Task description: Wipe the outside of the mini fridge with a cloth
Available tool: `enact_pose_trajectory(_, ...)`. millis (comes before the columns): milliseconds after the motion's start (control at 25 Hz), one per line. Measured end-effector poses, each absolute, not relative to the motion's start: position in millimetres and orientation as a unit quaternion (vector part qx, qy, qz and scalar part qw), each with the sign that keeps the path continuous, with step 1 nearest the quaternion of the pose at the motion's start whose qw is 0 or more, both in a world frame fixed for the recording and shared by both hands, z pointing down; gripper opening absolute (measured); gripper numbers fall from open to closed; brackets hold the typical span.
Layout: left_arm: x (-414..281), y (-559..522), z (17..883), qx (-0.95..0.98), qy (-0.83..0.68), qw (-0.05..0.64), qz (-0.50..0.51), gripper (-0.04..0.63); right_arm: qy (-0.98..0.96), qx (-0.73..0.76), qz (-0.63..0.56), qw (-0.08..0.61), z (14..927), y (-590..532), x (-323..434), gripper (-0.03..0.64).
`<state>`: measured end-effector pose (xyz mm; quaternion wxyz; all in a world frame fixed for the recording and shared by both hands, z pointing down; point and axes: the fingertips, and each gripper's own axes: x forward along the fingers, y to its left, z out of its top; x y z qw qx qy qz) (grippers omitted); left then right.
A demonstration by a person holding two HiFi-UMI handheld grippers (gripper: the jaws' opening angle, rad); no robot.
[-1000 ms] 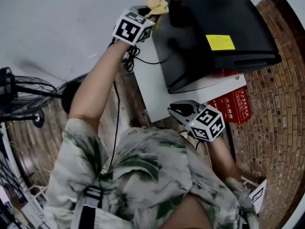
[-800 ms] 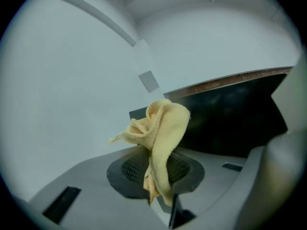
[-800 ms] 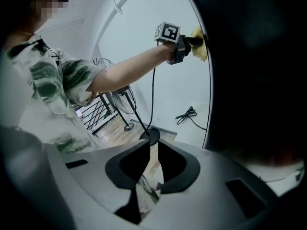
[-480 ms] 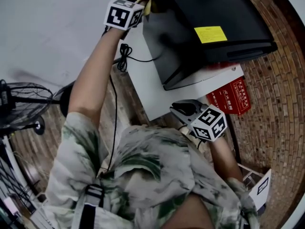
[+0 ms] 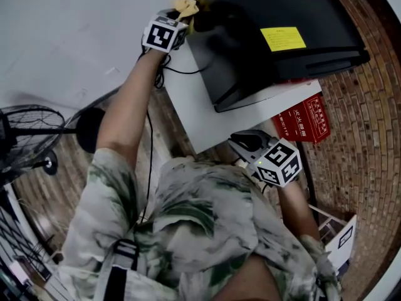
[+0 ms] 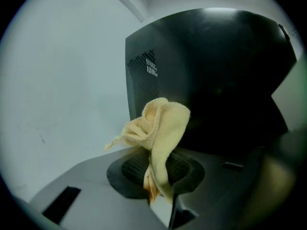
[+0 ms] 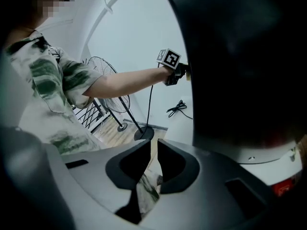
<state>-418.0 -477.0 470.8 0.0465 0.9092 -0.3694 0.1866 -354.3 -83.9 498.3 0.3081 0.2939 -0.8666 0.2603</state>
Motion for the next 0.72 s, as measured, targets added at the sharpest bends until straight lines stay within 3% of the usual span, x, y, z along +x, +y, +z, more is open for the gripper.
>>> enact_pose_trajectory(720, -409, -449, 624, 0.891, -0.340, 0.117, 0.277, 0.083, -0.837, 0.333, 0.295, 0.319, 510, -57, -334, 0.063)
